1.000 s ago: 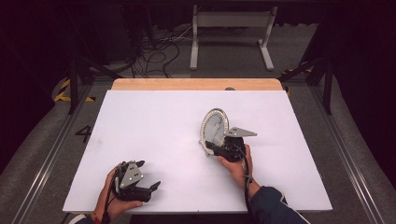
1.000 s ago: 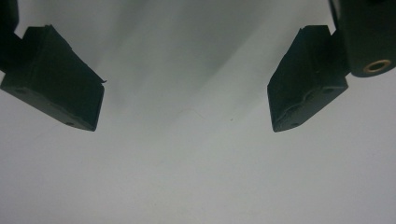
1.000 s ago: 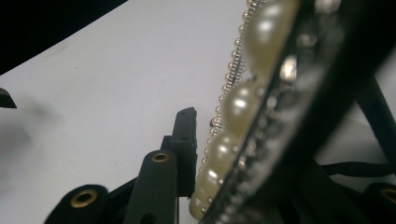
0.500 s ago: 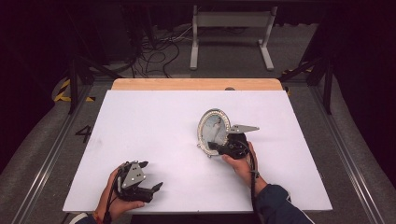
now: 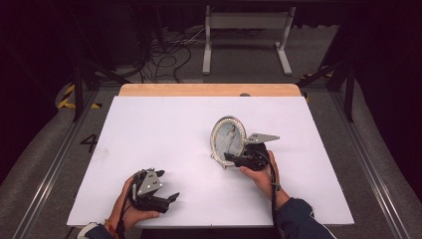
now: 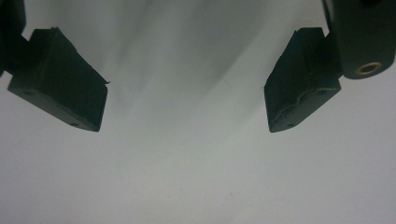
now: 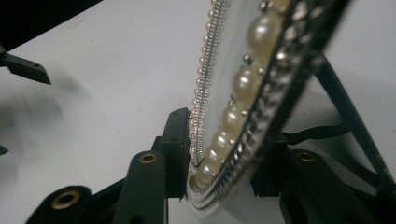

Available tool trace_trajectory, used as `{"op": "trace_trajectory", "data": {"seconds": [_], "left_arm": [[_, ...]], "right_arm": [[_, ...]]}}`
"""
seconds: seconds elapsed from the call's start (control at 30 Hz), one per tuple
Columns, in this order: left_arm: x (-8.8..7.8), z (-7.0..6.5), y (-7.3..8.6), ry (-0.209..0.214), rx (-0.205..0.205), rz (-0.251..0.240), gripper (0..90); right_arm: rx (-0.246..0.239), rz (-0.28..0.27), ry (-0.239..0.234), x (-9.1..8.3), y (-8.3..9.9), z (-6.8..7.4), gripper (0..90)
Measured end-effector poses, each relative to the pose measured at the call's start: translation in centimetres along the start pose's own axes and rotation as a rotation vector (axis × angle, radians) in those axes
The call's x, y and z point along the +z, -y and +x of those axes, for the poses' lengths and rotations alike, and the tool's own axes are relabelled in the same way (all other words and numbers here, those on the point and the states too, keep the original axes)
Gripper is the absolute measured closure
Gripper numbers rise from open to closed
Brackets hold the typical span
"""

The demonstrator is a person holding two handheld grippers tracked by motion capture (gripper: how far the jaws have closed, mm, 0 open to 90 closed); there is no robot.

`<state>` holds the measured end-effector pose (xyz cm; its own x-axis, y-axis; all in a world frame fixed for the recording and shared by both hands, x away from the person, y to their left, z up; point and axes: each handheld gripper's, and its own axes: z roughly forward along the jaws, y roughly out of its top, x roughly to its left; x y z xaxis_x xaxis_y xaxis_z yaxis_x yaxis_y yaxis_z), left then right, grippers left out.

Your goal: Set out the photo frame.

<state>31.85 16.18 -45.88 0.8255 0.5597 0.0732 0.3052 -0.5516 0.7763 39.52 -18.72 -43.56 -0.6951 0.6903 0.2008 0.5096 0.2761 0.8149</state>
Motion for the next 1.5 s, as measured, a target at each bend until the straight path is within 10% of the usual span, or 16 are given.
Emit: {"op": "trace_trajectory", "data": {"seconds": [0.33, 0.63, 0.93, 1.5], "left_arm": [[4.8, 3.2, -6.6, 0.068, -0.006, -0.054, 15.3], [9.3, 4.7, -9.5, 0.188, -0.038, -0.101, 21.0], [10.8, 4.5, -10.6, 0.161, -0.03, -0.07, 20.0], [11.8, 4.6, -11.1, 0.26, -0.102, -0.153, 20.8]], "right_arm": [[-0.114, -0.053, 0.057, -3.5, 0.2, 1.3, 62.4], [-0.083, -0.103, 0.074, -5.4, 0.9, 1.4, 72.2], [-0.062, -0.147, 0.112, -6.0, 0.9, 1.5, 76.4], [-0.082, -0.146, 0.136, -5.5, 0.9, 1.9, 82.3]]}}
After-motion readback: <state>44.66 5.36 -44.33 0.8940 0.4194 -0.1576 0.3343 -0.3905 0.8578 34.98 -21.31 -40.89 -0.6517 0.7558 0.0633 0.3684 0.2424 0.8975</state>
